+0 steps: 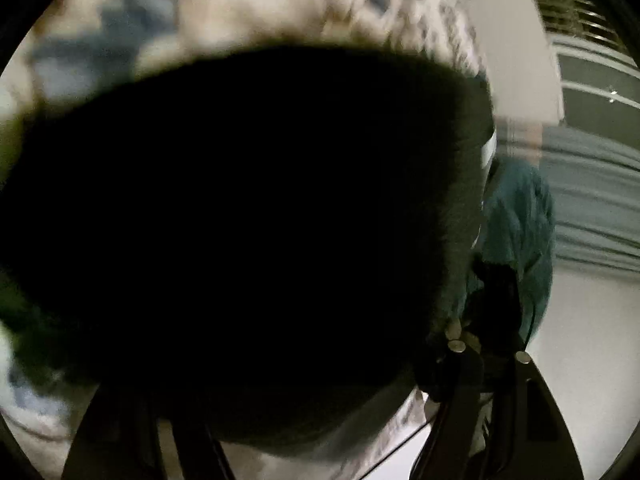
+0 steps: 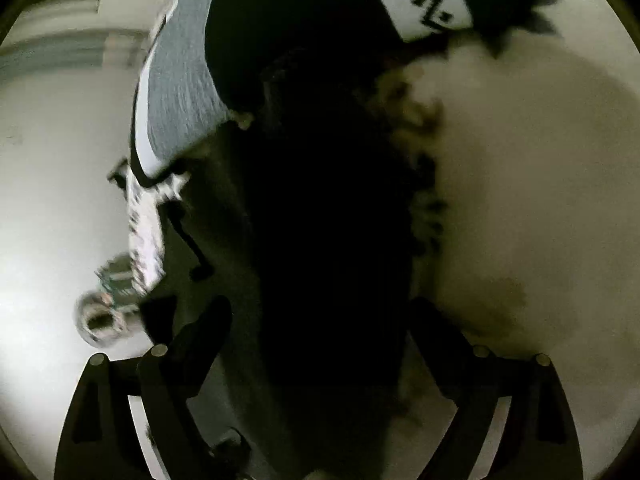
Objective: Fold small clothes
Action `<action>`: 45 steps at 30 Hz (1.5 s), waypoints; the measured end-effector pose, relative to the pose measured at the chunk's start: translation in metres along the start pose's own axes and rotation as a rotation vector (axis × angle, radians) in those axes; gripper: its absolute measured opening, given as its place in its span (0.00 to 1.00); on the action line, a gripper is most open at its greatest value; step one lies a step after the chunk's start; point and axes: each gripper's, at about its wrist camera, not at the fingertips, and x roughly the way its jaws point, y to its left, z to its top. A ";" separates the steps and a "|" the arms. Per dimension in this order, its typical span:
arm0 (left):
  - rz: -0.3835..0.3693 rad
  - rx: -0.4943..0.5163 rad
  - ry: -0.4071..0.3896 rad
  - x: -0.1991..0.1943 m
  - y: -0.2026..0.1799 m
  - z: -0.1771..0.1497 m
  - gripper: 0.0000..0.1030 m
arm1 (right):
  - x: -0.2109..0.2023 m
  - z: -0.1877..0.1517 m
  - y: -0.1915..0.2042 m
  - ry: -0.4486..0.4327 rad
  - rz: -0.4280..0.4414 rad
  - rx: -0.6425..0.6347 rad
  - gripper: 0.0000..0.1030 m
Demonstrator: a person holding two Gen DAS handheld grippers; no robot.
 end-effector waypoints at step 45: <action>-0.106 0.120 0.204 -0.069 0.044 0.045 0.78 | 0.117 -0.187 0.283 0.599 -0.377 -0.929 0.68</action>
